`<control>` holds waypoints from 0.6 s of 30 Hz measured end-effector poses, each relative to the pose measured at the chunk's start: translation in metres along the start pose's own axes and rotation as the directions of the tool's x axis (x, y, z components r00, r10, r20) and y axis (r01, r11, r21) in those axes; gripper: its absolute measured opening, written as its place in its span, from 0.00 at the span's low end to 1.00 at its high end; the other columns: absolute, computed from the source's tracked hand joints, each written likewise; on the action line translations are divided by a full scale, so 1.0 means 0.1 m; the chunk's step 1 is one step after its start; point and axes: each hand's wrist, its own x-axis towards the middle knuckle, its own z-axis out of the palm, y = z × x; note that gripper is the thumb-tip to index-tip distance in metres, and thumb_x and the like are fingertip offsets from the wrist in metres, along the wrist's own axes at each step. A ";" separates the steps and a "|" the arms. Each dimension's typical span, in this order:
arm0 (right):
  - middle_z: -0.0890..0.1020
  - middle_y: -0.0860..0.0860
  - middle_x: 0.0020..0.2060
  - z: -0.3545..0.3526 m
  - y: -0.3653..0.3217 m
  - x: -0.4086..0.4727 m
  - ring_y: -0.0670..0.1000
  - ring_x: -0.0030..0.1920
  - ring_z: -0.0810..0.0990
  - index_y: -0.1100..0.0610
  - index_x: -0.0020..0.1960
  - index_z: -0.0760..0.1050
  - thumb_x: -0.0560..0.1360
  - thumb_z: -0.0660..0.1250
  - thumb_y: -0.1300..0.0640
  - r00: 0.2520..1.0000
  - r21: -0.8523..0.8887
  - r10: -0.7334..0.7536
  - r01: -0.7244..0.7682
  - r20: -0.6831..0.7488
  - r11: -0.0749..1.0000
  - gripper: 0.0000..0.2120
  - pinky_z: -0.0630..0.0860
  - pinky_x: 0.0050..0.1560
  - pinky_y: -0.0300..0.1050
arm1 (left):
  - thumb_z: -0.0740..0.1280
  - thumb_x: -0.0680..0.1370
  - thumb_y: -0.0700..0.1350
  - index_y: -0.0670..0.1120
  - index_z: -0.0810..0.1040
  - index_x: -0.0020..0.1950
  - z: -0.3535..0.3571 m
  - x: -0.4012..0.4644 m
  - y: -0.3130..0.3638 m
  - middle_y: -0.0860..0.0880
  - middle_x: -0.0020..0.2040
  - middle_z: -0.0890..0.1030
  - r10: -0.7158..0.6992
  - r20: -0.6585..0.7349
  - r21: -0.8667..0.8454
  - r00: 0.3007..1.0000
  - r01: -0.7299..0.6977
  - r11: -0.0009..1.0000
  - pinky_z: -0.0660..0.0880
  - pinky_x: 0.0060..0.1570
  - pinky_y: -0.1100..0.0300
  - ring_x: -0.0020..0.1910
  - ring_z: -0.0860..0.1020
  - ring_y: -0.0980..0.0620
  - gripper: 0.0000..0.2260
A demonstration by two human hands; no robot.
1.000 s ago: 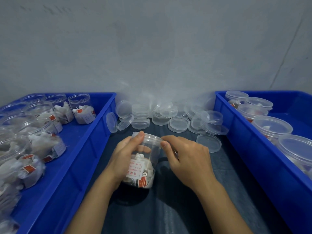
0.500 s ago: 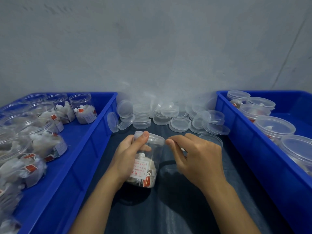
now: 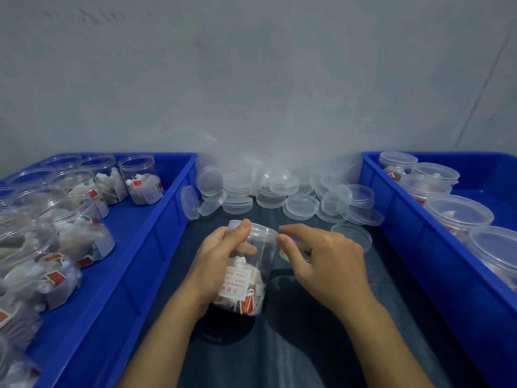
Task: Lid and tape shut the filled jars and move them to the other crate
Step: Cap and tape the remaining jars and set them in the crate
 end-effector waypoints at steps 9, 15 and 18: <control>0.83 0.37 0.35 -0.07 -0.01 0.02 0.45 0.47 0.82 0.28 0.65 0.74 0.80 0.52 0.29 0.979 0.086 0.036 -0.054 0.202 0.995 0.19 0.70 0.43 0.46 | 0.71 0.72 0.71 0.39 0.81 0.64 0.00 -0.03 -0.02 0.33 0.55 0.85 -0.089 0.217 -0.076 0.972 0.107 0.991 0.83 0.42 0.49 0.44 0.86 0.36 0.38; 0.82 0.39 0.35 -0.14 -0.05 0.01 0.46 0.43 0.80 0.29 0.64 0.74 0.80 0.51 0.33 0.978 0.132 0.004 -0.031 0.207 0.991 0.18 0.75 0.43 0.46 | 0.72 0.68 0.75 0.47 0.74 0.63 0.04 -0.04 -0.02 0.44 0.53 0.88 -0.015 0.087 0.044 0.996 0.011 0.999 0.82 0.58 0.36 0.51 0.87 0.40 0.38; 0.82 0.40 0.35 -0.16 -0.07 0.00 0.47 0.41 0.80 0.32 0.63 0.76 0.80 0.50 0.33 0.986 0.105 -0.002 -0.016 0.166 0.994 0.20 0.75 0.41 0.46 | 0.67 0.68 0.77 0.55 0.82 0.48 0.06 -0.03 0.01 0.51 0.48 0.86 0.157 -0.055 0.269 0.986 -0.137 0.953 0.81 0.58 0.39 0.48 0.86 0.49 0.27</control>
